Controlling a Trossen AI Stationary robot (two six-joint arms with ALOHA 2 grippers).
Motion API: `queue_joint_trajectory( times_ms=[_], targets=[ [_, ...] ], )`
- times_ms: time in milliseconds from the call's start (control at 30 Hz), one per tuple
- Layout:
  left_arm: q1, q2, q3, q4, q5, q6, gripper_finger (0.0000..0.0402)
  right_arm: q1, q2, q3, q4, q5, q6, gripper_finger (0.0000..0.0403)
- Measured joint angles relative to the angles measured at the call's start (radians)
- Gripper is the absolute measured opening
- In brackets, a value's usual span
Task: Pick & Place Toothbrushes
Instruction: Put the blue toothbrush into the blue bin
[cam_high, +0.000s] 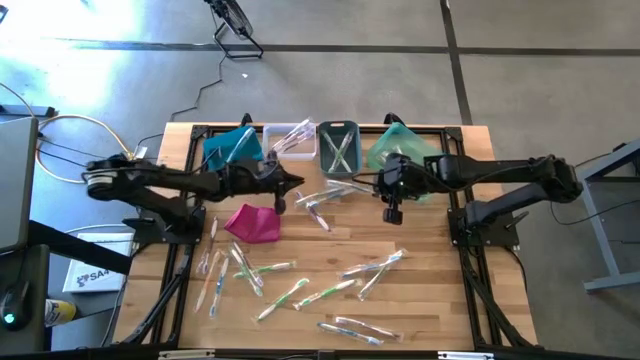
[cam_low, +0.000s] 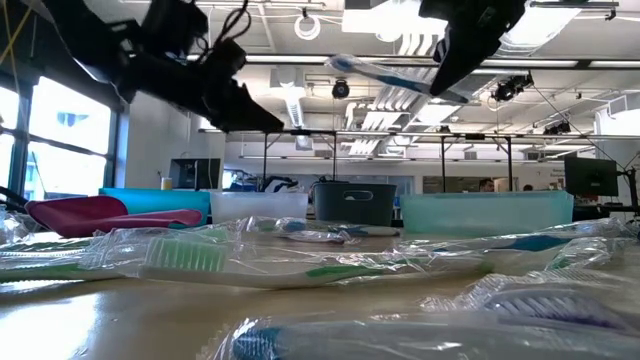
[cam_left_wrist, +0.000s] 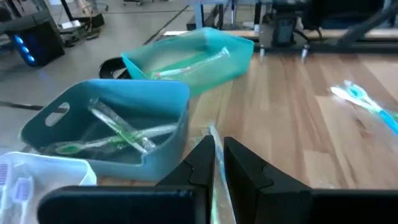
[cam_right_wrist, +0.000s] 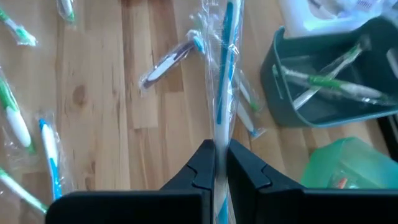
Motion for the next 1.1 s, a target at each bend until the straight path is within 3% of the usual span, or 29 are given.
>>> queue_joint_trajectory(
  times_ms=[200,367,533,733,900,1100],
  targets=[
    [0.164,0.095,0.0,0.231,0.313,-0.014,0.0028,-0.044,0.0,0.0,-0.004,-0.056,-0.038,0.0015],
    [0.308,0.124,0.0,0.288,0.504,-0.023,0.0028,-0.082,0.0,0.0,0.021,-0.074,-0.068,0.0015],
    [0.34,0.127,0.0,0.349,0.674,-0.094,0.0028,-0.106,0.0,0.0,0.161,-0.123,-0.11,0.0015],
    [0.266,0.127,0.006,0.452,0.693,-0.09,0.0028,-0.103,0.03,0.0,0.333,-0.161,-0.146,0.0015],
    [0.209,0.127,0.059,0.449,0.589,-0.095,0.0031,-0.103,0.078,0.0,0.389,-0.149,-0.155,0.0015],
    [0.21,0.127,0.128,0.412,0.586,-0.154,0.0088,-0.103,0.129,0.0,0.444,-0.153,-0.156,0.0015]
  ],
)
